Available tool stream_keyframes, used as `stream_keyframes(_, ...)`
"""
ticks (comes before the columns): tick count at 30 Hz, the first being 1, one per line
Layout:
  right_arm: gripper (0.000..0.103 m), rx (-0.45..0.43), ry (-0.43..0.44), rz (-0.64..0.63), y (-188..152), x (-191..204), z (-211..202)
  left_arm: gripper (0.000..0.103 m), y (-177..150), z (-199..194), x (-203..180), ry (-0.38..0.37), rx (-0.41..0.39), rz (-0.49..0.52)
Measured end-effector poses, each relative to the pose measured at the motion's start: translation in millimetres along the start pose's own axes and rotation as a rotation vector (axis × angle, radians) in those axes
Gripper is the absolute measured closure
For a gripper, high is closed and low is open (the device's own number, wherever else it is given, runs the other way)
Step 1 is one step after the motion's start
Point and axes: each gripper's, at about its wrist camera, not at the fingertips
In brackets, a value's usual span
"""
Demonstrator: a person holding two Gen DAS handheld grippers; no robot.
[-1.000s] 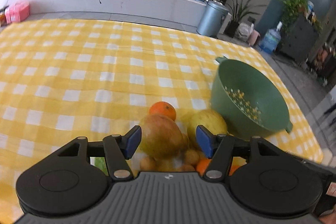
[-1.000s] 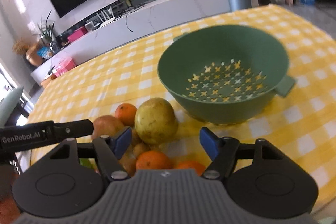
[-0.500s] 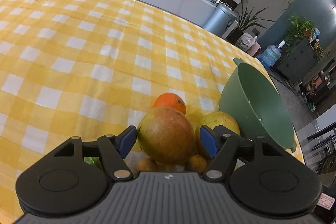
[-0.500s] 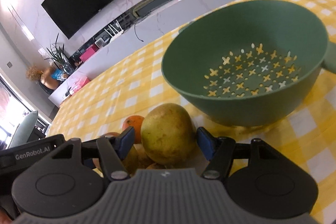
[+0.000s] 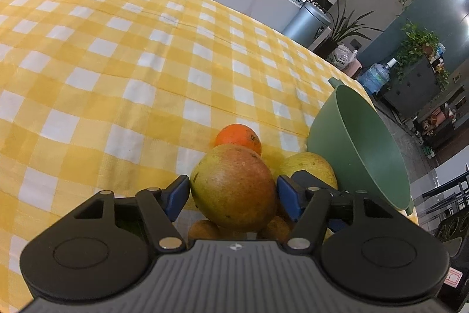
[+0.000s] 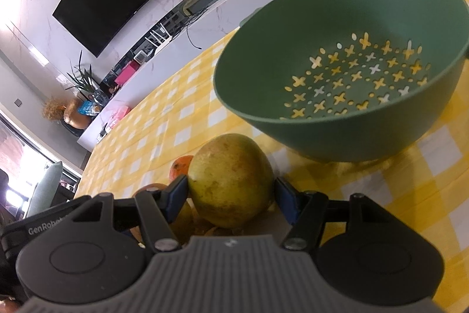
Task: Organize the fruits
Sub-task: 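Grasp the red-brown mango with the left tool while the right tool grasps the yellow pear, then lift the mango and pear and carry both over the green colander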
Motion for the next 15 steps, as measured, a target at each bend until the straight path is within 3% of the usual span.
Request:
stream_keyframes(7,0.042,-0.003,-0.013,-0.035,-1,4,-1,0.029,-1,-2,-3,0.006,-0.006,0.004)
stream_keyframes(15,0.042,-0.018,-0.002,-0.071,-2,13,-11,0.029,6,-25,-5,0.017,-0.105,0.0)
Point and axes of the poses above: each gripper's, at about its wrist camera, not at the fingertips, and z roughly the way its jaws point, x to its left, y to its top, and after that the axes turned 7 degrees about y, right-handed
